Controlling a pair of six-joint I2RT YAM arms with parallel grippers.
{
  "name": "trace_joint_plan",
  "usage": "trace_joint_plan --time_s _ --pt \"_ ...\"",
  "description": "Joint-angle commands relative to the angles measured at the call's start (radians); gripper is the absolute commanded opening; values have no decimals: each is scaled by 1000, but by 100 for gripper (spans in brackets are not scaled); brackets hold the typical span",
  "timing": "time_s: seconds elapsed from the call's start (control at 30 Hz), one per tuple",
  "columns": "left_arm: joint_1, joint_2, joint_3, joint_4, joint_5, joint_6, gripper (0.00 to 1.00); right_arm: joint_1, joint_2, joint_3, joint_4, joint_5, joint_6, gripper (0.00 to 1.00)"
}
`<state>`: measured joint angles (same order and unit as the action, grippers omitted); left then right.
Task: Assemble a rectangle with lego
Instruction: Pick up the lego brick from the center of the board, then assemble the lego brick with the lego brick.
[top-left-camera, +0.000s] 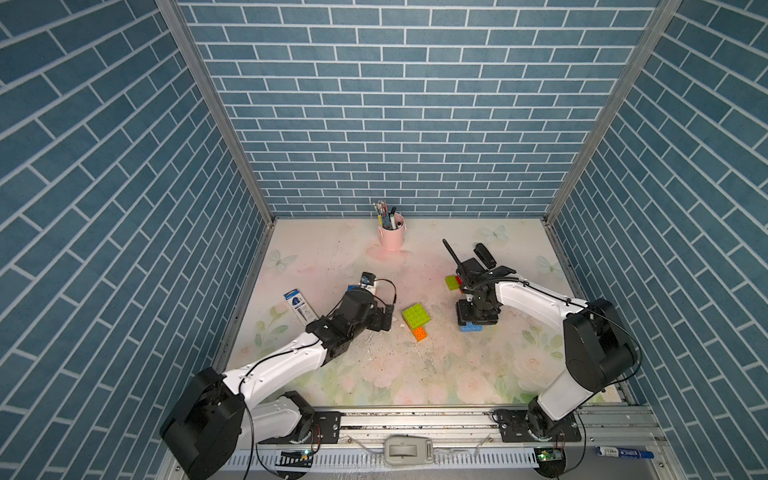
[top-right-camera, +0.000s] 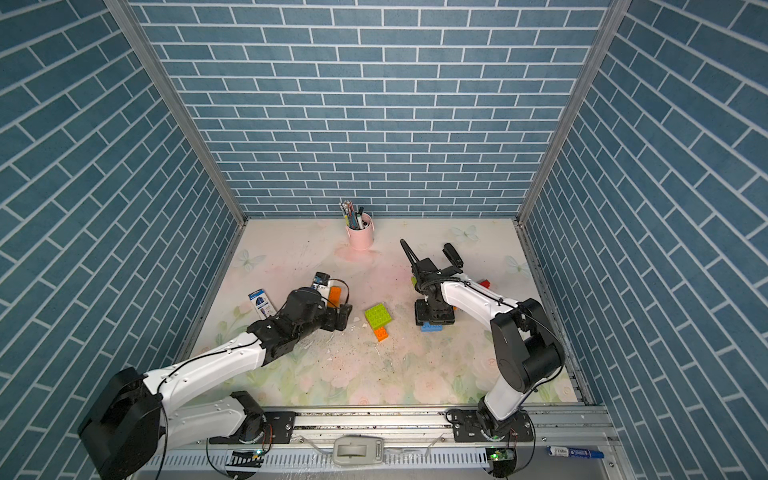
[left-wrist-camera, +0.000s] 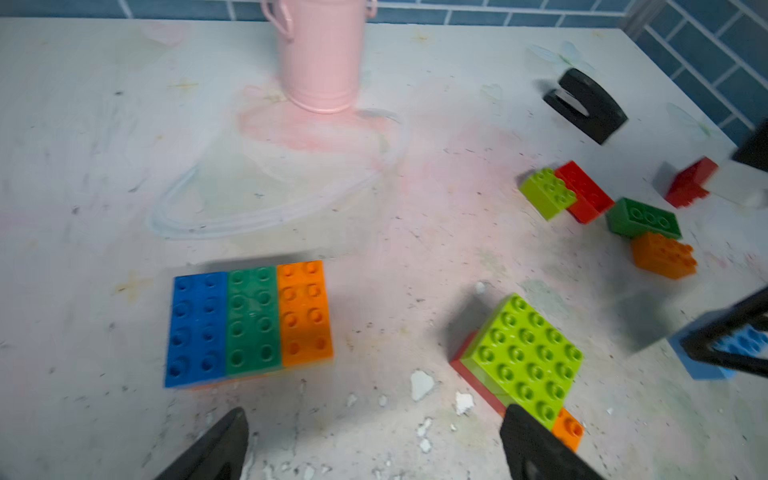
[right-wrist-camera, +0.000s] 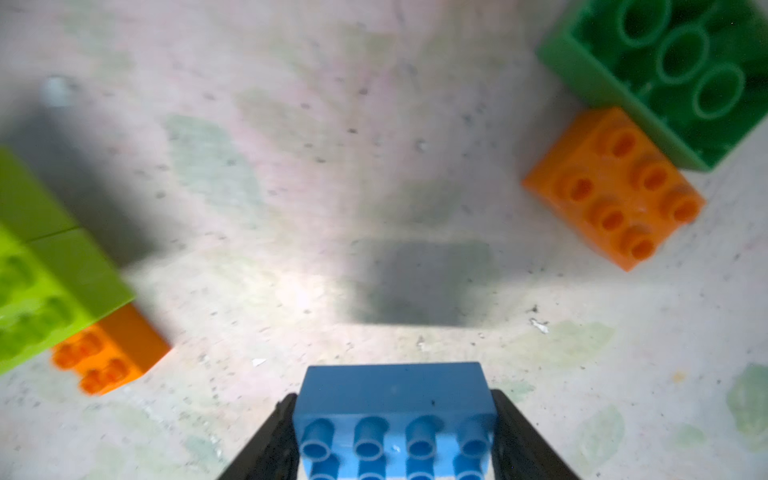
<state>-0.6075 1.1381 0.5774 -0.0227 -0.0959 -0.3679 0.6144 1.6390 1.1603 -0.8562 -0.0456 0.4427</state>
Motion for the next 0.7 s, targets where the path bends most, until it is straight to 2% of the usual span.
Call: trace_joint_plan --time_s 0.0,0.2,0.4,0.67 --pt "11 3 -14 -69 22 -40 96 75 3 70 -94 -67 -102 54" --pt "11 41 -37 -38 28 -94 96 204 110 195 -116 -51 -119 54" --pt "11 49 -41 -32 32 -94 96 257 196 267 -111 -18 -131 54" --pt "11 51 -51 -26 29 -94 96 283 240 283 -76 8 -104 53"
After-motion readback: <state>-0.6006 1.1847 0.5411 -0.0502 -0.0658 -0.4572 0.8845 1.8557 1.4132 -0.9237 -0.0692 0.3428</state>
